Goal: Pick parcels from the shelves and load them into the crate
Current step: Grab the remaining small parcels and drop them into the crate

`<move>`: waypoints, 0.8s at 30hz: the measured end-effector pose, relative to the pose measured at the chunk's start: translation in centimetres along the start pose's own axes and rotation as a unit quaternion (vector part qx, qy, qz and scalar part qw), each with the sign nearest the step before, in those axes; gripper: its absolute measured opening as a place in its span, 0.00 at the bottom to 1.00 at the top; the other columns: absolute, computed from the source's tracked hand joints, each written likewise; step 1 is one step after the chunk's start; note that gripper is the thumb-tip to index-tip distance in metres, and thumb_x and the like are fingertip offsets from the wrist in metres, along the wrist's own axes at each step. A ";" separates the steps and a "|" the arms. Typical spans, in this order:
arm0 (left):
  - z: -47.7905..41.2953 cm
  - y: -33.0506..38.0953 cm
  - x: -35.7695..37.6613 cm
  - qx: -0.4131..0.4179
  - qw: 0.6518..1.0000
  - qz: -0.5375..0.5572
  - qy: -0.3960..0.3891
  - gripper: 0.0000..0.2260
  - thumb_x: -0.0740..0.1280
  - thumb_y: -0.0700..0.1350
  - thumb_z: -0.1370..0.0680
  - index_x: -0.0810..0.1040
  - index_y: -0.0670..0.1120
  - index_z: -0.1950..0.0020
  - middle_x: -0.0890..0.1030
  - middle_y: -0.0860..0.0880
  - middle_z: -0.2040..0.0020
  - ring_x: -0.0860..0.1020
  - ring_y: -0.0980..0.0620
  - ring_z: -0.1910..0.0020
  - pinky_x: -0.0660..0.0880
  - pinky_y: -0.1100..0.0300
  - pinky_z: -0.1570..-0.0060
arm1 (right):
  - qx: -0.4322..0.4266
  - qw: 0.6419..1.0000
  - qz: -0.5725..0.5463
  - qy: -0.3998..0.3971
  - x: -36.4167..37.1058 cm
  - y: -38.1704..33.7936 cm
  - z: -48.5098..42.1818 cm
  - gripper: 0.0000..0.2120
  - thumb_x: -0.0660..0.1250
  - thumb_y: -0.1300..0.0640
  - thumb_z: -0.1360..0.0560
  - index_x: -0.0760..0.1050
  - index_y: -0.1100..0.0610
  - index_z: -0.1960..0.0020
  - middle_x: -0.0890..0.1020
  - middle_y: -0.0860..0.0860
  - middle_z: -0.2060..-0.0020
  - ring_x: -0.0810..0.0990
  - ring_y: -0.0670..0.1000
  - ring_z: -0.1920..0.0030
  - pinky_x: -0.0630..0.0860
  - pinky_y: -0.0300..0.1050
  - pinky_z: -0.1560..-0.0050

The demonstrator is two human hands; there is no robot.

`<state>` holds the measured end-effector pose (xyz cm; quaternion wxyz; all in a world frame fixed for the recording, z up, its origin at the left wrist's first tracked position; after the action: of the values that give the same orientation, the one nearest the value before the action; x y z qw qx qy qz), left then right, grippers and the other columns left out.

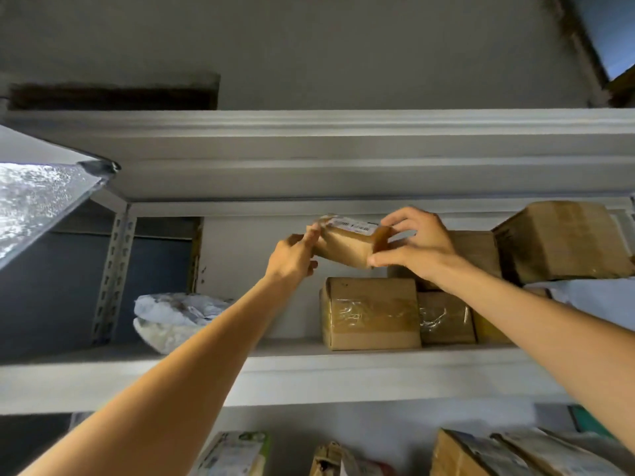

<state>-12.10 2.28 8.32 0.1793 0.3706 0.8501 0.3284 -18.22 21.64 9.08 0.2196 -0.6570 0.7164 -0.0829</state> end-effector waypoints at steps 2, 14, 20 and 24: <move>0.8 0.2 0.0 -0.028 0.995 0.098 -0.017 0.20 0.65 0.54 0.21 0.75 0.40 0.38 0.78 0.44 0.49 0.79 0.46 0.50 0.80 0.58 0.57 | 0.001 0.999 -0.019 -0.033 0.3 -0.3 0.8 0.31 0.81 0.69 0.42 0.74 0.56 0.43 0.77 0.52 0.44 0.78 0.52 0.45 0.79 0.46 0.54; 5.4 -1.5 -1.4 0.049 0.995 0.072 -0.046 0.27 0.77 0.41 0.31 0.74 0.46 0.34 0.83 0.45 0.46 0.82 0.48 0.46 0.78 0.51 0.43 | 0.016 0.995 -0.090 0.045 1.2 -0.9 4.2 0.17 0.66 0.77 0.29 0.76 0.68 0.42 0.75 0.45 0.62 0.74 0.37 0.63 0.71 0.23 0.67; 6.1 -2.5 -1.8 0.021 0.995 0.085 -0.041 0.31 0.76 0.44 0.29 0.67 0.47 0.30 0.82 0.43 0.44 0.82 0.47 0.47 0.79 0.52 0.45 | 0.031 0.996 -0.080 0.023 1.0 -1.4 6.0 0.16 0.72 0.72 0.31 0.76 0.68 0.44 0.77 0.46 0.63 0.75 0.38 0.66 0.73 0.25 0.67; 6.6 -2.7 -2.7 -0.031 0.997 0.076 0.002 0.23 0.68 0.60 0.25 0.74 0.45 0.39 0.83 0.41 0.51 0.83 0.50 0.63 0.77 0.60 0.65 | 0.025 0.997 -0.076 0.016 1.8 -2.0 6.4 0.10 0.75 0.57 0.29 0.79 0.58 0.50 0.83 0.51 0.56 0.80 0.45 0.58 0.75 0.36 0.60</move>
<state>-8.10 1.74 1.85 0.1639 0.4275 0.8094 0.3676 -13.78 20.73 3.82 0.2175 -0.7025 0.6654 -0.1281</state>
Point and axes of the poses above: each hand's wrist, its own z-axis away from the middle knuckle, its own x-axis out of the palm, y = z × x, the point moved 3 cm from there along -z, towards the middle knuckle
